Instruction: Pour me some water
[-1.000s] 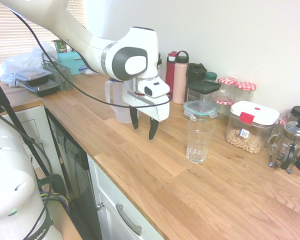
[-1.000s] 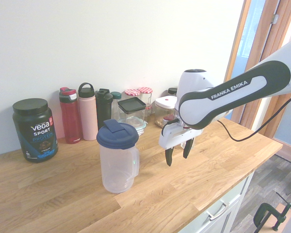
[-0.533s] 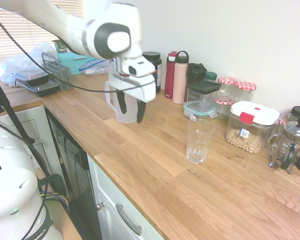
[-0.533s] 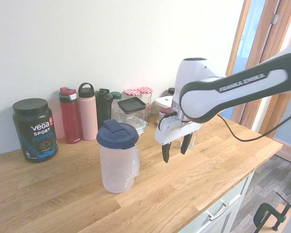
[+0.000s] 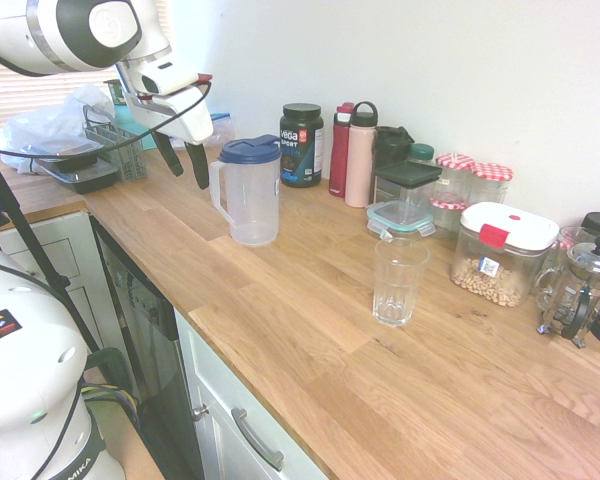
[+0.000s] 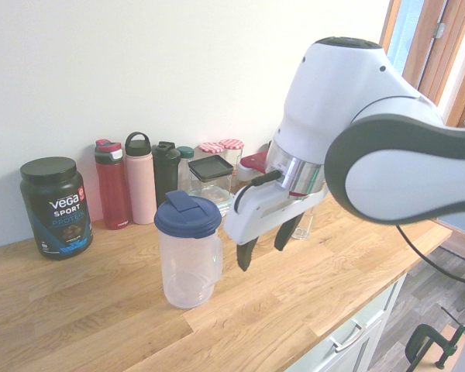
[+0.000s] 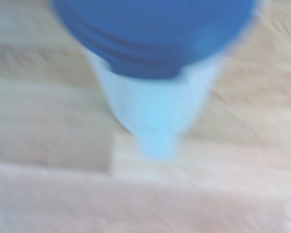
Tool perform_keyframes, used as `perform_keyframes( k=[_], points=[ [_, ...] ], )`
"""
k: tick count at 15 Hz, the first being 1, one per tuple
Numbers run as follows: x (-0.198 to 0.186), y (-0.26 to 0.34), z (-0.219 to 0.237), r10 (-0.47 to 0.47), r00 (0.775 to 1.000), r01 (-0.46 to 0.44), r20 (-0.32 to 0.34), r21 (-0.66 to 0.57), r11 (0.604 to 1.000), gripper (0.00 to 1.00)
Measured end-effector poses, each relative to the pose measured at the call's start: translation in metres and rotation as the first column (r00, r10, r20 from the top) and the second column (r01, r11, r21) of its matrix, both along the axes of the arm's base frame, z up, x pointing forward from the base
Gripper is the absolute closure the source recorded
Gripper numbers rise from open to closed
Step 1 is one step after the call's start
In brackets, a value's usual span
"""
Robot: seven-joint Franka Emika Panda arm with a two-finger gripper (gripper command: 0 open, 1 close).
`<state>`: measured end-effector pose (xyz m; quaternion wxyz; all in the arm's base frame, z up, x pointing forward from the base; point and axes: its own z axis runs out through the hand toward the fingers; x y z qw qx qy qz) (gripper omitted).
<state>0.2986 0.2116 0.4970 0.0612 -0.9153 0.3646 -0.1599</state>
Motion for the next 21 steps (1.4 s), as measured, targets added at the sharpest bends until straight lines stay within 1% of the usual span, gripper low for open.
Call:
perform_keyframes(
  k=[2, 3, 6, 9, 21],
  points=[
    [0.015, 0.009, -0.012, -0.013, 0.999, 0.013, 0.042, 0.004, 1.0, 0.0],
    [0.026, 0.01, -0.02, -0.018, 0.998, 0.018, 0.053, 0.005, 1.0, 1.0],
    [0.059, 0.011, -0.038, -0.021, 0.998, 0.02, 0.066, 0.013, 1.0, 1.0],
    [0.075, 0.021, -0.045, 0.001, 0.999, -0.002, 0.053, 0.023, 1.0, 1.0],
    [0.078, 0.018, -0.044, 0.025, 0.997, -0.024, 0.072, -0.015, 1.0, 1.0]
  ],
)
